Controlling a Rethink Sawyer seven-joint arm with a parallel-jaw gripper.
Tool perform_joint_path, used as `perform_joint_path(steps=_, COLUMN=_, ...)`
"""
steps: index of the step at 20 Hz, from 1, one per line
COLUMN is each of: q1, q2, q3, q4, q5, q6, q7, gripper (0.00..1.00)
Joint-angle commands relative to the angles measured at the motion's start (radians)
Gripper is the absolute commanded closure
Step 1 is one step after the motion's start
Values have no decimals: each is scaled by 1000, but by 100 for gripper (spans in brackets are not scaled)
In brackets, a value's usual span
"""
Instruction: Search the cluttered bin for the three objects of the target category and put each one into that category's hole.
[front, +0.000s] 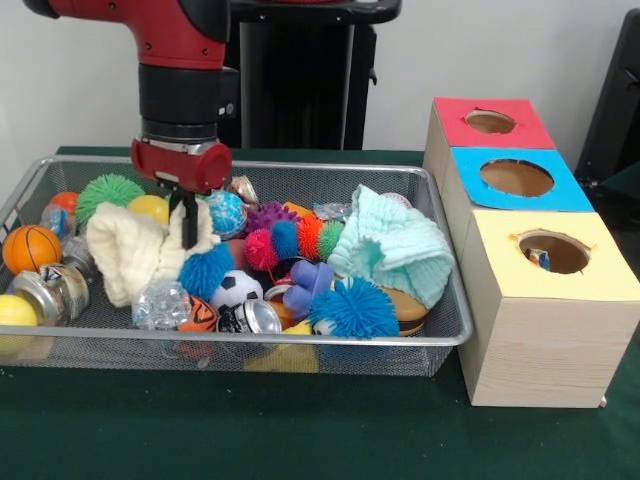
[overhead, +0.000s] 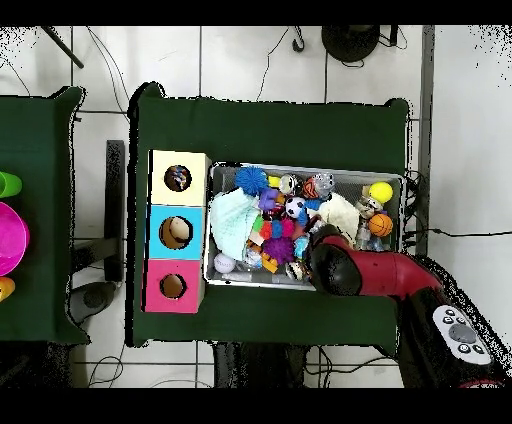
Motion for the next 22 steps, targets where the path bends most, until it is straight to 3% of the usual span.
perform_joint_path(steps=1, q1=32, q2=2, q3=122, q4=111, q5=59, q6=131, q7=9, gripper=100)
perform_joint_path(steps=12, q1=119, q2=-73, q3=114, q4=272, q5=224, q6=100, q7=141, gripper=100)
perform_joint_path(steps=22, q1=148, q2=-76, q3=128, q4=314, q5=309, q6=48, q7=118, gripper=100)
